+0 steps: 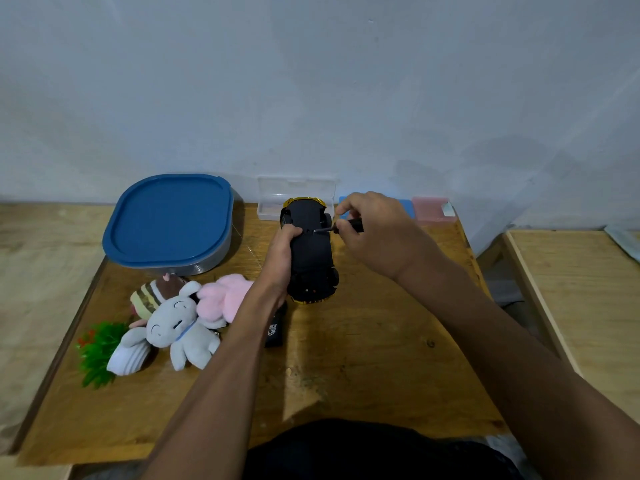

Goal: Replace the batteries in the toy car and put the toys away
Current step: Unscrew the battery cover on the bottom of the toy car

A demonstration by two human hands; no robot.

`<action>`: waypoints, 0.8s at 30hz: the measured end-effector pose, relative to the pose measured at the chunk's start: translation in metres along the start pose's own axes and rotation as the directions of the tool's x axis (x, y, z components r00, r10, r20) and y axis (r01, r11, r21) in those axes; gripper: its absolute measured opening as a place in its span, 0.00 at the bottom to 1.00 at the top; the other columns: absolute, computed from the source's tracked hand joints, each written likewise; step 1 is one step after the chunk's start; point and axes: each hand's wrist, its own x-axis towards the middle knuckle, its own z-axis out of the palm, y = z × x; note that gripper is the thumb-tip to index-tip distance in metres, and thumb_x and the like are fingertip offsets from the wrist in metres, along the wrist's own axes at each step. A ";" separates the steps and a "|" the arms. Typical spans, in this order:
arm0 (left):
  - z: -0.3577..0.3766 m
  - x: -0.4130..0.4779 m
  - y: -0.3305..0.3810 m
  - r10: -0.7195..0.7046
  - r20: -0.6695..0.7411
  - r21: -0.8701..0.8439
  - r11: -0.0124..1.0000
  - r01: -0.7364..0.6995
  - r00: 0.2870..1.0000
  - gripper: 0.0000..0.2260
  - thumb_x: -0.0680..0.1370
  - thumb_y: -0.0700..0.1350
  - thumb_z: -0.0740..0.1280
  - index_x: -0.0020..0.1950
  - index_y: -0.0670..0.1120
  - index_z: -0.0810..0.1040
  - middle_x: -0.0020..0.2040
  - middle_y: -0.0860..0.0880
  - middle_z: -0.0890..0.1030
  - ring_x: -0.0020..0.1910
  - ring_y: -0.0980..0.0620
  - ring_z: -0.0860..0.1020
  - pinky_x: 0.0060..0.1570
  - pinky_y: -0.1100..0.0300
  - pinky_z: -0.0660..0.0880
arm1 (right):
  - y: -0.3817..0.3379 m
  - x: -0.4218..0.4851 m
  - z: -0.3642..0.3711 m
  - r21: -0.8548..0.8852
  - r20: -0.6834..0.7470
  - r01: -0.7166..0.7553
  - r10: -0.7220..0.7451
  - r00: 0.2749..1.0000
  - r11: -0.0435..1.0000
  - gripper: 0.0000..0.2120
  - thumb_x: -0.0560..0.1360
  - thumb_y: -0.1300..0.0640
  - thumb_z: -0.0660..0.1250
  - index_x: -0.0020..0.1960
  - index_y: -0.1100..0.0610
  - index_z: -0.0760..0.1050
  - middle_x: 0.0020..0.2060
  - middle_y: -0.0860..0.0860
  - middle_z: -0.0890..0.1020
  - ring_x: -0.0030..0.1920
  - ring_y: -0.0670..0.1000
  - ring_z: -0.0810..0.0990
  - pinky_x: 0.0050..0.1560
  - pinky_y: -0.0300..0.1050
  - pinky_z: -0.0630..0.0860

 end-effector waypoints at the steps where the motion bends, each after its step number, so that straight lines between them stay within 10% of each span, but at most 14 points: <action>1: 0.000 0.000 0.000 -0.001 0.008 -0.018 1.000 0.001 1.000 0.18 0.78 0.52 0.59 0.59 0.40 0.76 0.50 0.36 0.79 0.47 0.41 0.76 0.46 0.48 0.74 | 0.002 0.000 0.000 -0.004 -0.001 0.033 -0.033 0.999 0.999 0.08 0.77 0.58 0.65 0.56 0.55 0.77 0.49 0.52 0.77 0.50 0.48 0.74 0.49 0.39 0.71; 6: -0.001 0.002 0.001 -0.026 -0.010 -0.013 1.000 0.026 1.000 0.29 0.72 0.57 0.65 0.66 0.39 0.72 0.53 0.37 0.79 0.49 0.39 0.77 0.50 0.44 0.74 | 0.004 -0.001 0.002 -0.028 0.024 0.180 -0.179 0.984 0.983 0.14 0.75 0.63 0.68 0.60 0.56 0.76 0.50 0.49 0.76 0.48 0.41 0.70 0.47 0.26 0.65; 14: -0.005 0.006 0.000 -0.033 -0.010 -0.007 0.999 0.033 0.999 0.28 0.72 0.57 0.65 0.67 0.42 0.72 0.54 0.39 0.81 0.47 0.43 0.80 0.44 0.50 0.79 | 0.001 0.007 -0.007 -0.162 0.065 -0.138 0.150 0.987 0.977 0.20 0.79 0.45 0.59 0.43 0.61 0.77 0.36 0.57 0.78 0.38 0.57 0.77 0.36 0.48 0.70; 24: -0.001 0.008 -0.004 0.029 -0.015 0.133 0.991 -0.027 0.999 0.17 0.72 0.53 0.62 0.57 0.46 0.75 0.50 0.40 0.79 0.47 0.41 0.78 0.44 0.48 0.75 | -0.001 0.006 -0.006 -0.133 0.084 0.032 -0.021 0.996 0.991 0.09 0.78 0.52 0.64 0.47 0.56 0.81 0.41 0.51 0.83 0.44 0.51 0.79 0.46 0.48 0.76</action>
